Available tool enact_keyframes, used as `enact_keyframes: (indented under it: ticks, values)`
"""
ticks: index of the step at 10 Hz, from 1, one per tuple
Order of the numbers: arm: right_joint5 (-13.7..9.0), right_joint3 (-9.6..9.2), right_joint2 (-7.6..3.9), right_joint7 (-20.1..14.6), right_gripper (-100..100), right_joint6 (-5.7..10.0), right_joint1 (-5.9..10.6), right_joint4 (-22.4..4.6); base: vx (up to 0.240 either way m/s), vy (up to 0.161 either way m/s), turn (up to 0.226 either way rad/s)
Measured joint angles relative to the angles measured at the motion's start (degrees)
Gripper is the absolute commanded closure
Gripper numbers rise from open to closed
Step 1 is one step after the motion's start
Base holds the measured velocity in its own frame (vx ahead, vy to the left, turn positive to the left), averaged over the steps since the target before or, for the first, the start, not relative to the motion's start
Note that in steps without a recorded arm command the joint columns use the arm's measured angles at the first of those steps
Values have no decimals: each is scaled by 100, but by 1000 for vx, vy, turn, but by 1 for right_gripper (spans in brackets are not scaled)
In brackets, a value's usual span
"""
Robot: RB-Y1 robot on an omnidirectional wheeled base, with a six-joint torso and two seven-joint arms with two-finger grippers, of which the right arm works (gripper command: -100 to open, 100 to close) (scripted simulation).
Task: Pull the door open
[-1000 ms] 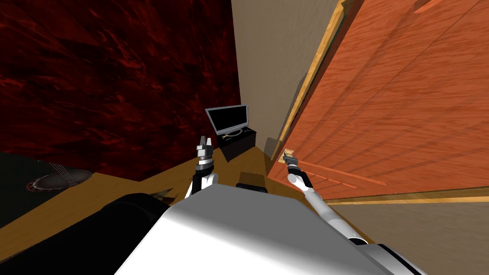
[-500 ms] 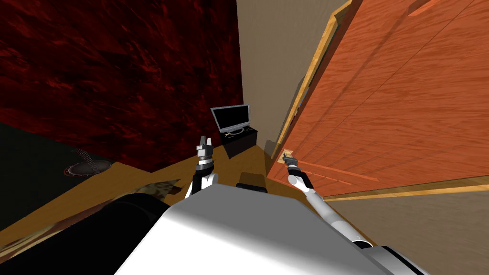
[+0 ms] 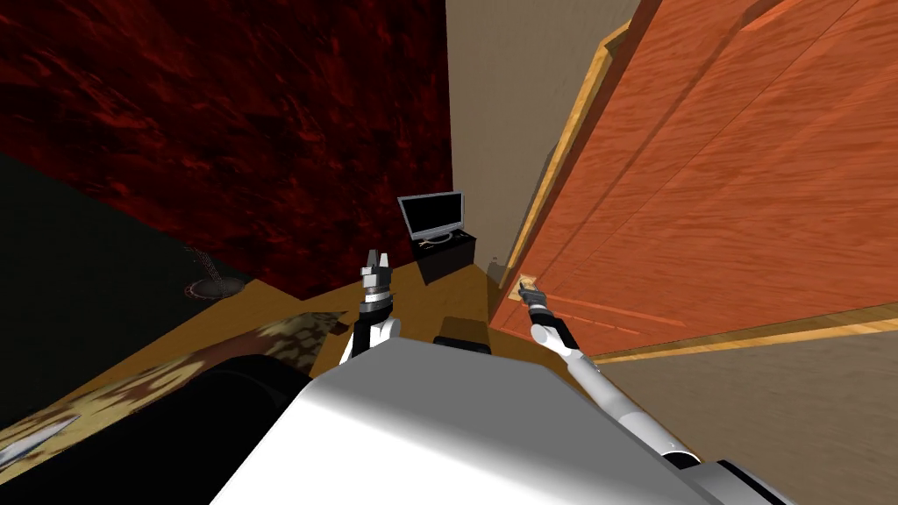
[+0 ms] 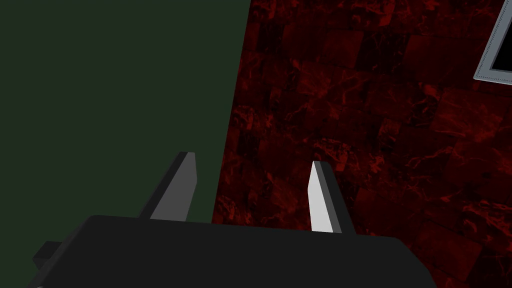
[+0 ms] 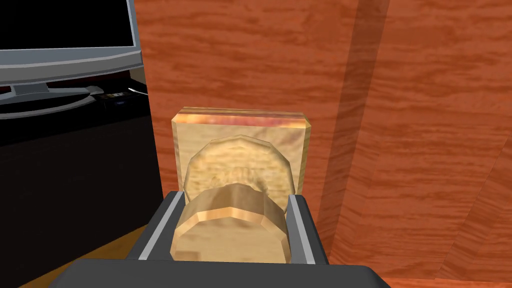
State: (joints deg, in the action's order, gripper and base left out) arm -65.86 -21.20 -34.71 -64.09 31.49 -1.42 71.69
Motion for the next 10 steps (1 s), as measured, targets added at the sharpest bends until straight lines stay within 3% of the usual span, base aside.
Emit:
enact_keyframes:
  ticks: [10]
  values:
    - [85, -426, -387, -396, 100, 192, -116, 194, -168, -61, 102]
